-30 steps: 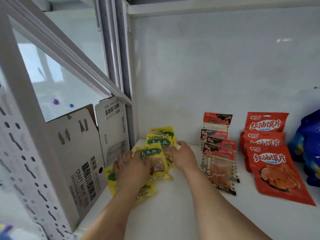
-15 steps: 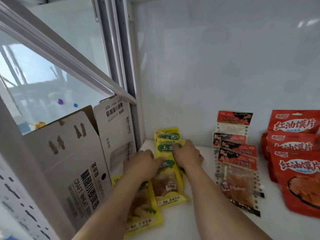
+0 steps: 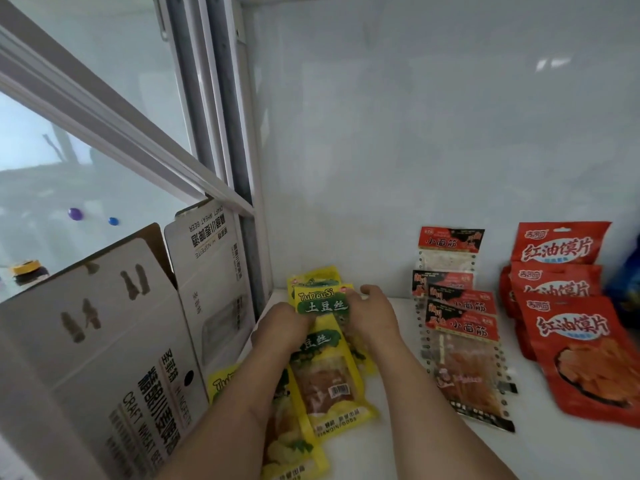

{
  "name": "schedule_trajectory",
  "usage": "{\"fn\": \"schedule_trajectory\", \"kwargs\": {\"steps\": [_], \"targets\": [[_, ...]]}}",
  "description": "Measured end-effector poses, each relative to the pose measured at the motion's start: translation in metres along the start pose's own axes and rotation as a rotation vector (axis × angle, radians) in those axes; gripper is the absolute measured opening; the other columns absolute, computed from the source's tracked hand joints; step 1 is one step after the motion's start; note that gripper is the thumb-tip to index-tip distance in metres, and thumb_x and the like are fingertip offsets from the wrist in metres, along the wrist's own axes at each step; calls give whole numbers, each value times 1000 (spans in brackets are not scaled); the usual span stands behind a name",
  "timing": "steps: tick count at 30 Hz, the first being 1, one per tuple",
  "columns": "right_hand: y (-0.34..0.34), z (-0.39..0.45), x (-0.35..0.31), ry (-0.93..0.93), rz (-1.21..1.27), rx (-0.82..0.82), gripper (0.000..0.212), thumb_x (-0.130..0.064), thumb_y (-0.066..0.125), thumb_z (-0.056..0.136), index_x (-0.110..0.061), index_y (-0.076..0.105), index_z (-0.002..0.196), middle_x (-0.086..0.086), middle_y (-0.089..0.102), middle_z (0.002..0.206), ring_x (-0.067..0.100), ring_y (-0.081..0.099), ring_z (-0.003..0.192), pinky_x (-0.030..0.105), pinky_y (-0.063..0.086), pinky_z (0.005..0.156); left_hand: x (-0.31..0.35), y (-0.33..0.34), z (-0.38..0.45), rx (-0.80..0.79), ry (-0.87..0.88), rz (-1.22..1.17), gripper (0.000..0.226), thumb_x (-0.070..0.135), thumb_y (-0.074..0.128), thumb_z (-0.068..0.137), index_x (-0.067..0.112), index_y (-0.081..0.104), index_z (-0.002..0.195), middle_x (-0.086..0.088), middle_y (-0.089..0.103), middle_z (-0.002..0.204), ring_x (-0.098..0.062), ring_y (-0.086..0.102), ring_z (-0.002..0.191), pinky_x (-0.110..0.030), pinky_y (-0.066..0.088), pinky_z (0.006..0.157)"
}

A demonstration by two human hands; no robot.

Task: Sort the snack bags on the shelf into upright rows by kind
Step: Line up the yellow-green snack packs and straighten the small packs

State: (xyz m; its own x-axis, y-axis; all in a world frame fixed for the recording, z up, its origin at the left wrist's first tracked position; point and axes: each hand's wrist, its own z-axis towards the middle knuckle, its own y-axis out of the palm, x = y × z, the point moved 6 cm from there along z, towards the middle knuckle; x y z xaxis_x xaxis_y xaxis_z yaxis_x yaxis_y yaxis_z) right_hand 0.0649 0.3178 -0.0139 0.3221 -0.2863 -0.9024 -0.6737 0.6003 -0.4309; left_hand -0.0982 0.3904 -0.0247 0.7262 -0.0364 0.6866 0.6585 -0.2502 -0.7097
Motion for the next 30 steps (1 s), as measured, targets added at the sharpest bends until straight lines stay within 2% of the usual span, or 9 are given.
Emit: {"fn": "schedule_trajectory", "kwargs": {"steps": [3, 5, 8, 11, 13, 17, 23, 25, 30], "targets": [[-1, 5, -2, 58, 119, -36, 52, -37, 46, 104, -5, 44, 145, 15, 52, 144, 32, 49, 132, 36, 41, 104, -1, -2, -3, -31, -19, -99, 26, 39, 70, 84, 13, 71, 86, -7, 71, 89, -24, 68, 85, -32, 56, 79], [2, 8, -1, 112, 155, -70, 48, -38, 43, 105, -1, 55, 132, 18, 60, 128, 34, 56, 123, 37, 45, 97, -4, -2, -1, -53, -26, -175, 19, 30, 70, 91, 13, 65, 82, -5, 66, 85, -20, 63, 79, -26, 47, 64], [12, 19, 12, 215, 268, -130, 37, -38, 46, 99, -7, 64, 89, 22, 69, 99, 35, 67, 91, 43, 56, 85, -8, -7, -1, -51, -21, -253, 22, 32, 66, 95, 10, 66, 90, -7, 66, 94, -23, 63, 86, -30, 46, 71], [17, 10, 11, 291, 374, -212, 27, -21, 51, 100, -3, 64, 85, 19, 68, 74, 27, 67, 57, 34, 56, 56, -13, -10, -1, -26, -20, -298, 27, 34, 60, 99, 8, 66, 105, -8, 65, 105, -25, 62, 98, -32, 48, 80], [20, 10, 8, 295, 372, -245, 29, -20, 46, 103, -3, 62, 84, 15, 64, 66, 24, 61, 49, 30, 52, 50, -17, -11, -1, -20, -27, -328, 23, 30, 63, 97, 9, 66, 103, -9, 66, 105, -25, 64, 97, -33, 51, 81], [25, 9, 1, 322, 366, -270, 42, -39, 38, 105, -8, 61, 90, 13, 61, 70, 25, 58, 54, 30, 52, 50, -21, -12, -4, 38, -17, -286, 14, 25, 64, 95, 17, 57, 85, -8, 65, 97, -25, 64, 92, -34, 52, 81], [16, 21, -8, 150, 20, -132, 39, -36, 40, 101, -5, 61, 90, 13, 68, 94, 35, 68, 93, 40, 56, 78, -36, -9, 5, 105, -12, -20, 27, 40, 53, 85, 19, 64, 98, -9, 66, 103, -30, 63, 95, -37, 56, 85], [15, 24, -13, 72, -214, -100, 46, -41, 36, 101, -5, 65, 98, 12, 65, 103, 34, 62, 107, 33, 46, 80, -37, -9, 6, 113, -12, 11, 28, 41, 51, 84, 20, 63, 97, -9, 66, 103, -31, 62, 97, -40, 55, 86], [25, 25, -17, -5, -528, -135, 52, -45, 30, 101, -14, 56, 133, 12, 53, 139, 35, 42, 129, 41, 36, 99, -34, -11, -2, 145, 0, 6, 21, 38, 51, 89, 20, 60, 94, -9, 66, 100, -31, 62, 97, -40, 54, 85]]}}
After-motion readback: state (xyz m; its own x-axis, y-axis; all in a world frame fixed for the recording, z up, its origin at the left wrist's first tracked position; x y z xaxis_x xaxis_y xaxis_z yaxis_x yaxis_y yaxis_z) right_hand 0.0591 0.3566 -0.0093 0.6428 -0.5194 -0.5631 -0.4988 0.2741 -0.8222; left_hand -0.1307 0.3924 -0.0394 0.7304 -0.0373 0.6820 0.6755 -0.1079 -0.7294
